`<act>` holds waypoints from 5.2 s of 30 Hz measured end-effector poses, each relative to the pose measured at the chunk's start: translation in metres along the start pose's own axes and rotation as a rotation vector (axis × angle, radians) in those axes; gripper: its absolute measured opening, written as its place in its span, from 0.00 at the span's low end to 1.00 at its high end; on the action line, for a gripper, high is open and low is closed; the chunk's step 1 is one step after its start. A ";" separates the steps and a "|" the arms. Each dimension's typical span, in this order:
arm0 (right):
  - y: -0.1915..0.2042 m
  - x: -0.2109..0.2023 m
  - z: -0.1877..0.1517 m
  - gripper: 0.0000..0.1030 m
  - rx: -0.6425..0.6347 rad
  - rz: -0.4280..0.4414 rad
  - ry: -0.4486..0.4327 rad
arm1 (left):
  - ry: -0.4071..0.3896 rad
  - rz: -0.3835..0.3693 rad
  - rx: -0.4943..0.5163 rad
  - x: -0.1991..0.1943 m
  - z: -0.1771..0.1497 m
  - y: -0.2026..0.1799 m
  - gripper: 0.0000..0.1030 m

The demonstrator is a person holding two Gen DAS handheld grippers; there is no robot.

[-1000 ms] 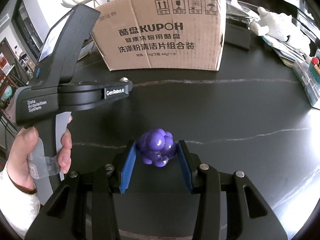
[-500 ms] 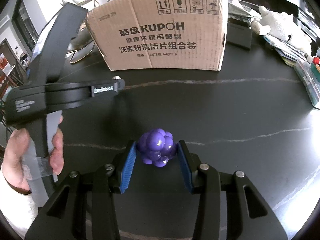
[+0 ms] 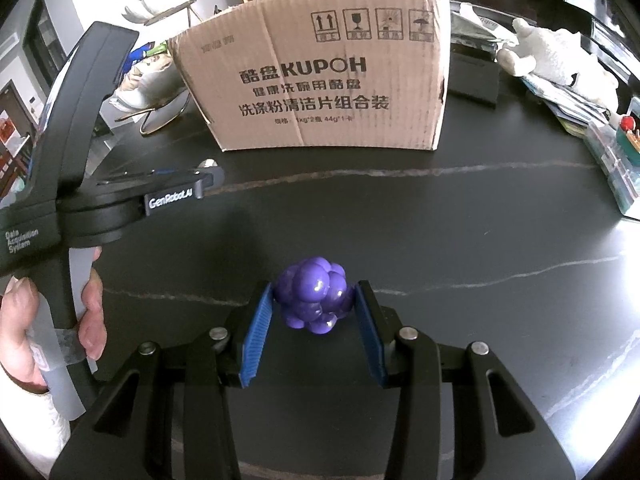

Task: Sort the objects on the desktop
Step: 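Lift the football with the left tool while the right tool lifts the grape ball, then carry the football over the box with the left tool while the right tool carries the grape ball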

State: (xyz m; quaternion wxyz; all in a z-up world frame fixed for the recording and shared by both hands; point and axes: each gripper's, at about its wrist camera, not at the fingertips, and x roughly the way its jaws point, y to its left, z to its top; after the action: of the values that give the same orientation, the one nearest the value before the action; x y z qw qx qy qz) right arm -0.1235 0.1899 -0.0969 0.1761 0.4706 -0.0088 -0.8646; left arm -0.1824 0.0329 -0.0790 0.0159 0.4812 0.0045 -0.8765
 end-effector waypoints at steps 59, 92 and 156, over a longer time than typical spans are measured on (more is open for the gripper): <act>0.029 -0.086 -0.007 0.38 -0.047 0.012 -0.138 | -0.145 -0.022 0.025 -0.105 -0.049 0.015 0.19; 0.031 -0.092 0.041 0.38 -0.082 -0.023 -0.181 | -0.206 -0.020 0.034 -0.120 -0.007 0.016 0.19; 0.012 -0.076 0.123 0.38 -0.089 -0.035 -0.207 | -0.242 -0.034 0.054 -0.095 0.070 0.006 0.19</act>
State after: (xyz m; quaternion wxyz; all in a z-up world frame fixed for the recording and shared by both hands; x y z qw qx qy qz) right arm -0.1822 0.1842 0.0355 0.1799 0.3706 0.0195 -0.9110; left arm -0.1900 0.0271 0.0388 -0.0114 0.3718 -0.0129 -0.9282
